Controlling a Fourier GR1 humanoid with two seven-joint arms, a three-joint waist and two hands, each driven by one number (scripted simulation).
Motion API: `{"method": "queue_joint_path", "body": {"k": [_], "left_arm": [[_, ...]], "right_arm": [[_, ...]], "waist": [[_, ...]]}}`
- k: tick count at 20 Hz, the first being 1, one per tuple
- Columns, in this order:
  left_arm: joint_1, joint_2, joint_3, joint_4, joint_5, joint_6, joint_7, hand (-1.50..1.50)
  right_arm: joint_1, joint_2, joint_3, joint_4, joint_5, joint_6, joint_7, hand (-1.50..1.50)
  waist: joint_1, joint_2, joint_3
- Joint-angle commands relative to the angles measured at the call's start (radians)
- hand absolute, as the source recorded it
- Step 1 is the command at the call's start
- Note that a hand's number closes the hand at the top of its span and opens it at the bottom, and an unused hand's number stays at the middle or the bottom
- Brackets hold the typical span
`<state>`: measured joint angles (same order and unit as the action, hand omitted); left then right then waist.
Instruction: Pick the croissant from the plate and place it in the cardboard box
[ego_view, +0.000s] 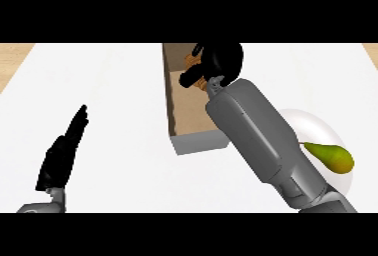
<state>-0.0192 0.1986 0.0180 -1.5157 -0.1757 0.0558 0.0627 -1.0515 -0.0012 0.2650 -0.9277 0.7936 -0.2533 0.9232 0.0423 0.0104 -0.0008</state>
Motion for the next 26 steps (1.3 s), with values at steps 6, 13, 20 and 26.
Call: {"method": "queue_joint_path", "body": {"k": [6,13,20,26], "left_arm": [[-0.027,0.007,0.007,-0.048,0.003,-0.016,0.056,0.0],[0.04,-0.034,-0.023,-0.06,-0.031,0.024,0.03,0.0],[0.031,-0.02,0.011,-0.032,-0.026,0.027,0.028,0.0],[0.122,-0.017,0.015,-0.057,-0.025,0.02,-0.025,0.0]], "right_arm": [[-0.072,0.001,-0.024,0.278,-0.157,-0.302,-0.184,-1.5],[-0.049,0.001,-0.137,0.173,-0.15,-0.592,-0.237,-1.5],[0.075,-0.062,-0.226,-0.089,-0.278,-0.624,-0.357,-1.5],[0.339,-0.166,-0.259,-0.323,-0.257,-0.623,-0.319,-1.5]], "waist": [[0.008,0.002,0.001],[-0.018,-0.006,0.002],[-0.057,-0.017,0.001],[-0.071,-0.022,0.001]]}}
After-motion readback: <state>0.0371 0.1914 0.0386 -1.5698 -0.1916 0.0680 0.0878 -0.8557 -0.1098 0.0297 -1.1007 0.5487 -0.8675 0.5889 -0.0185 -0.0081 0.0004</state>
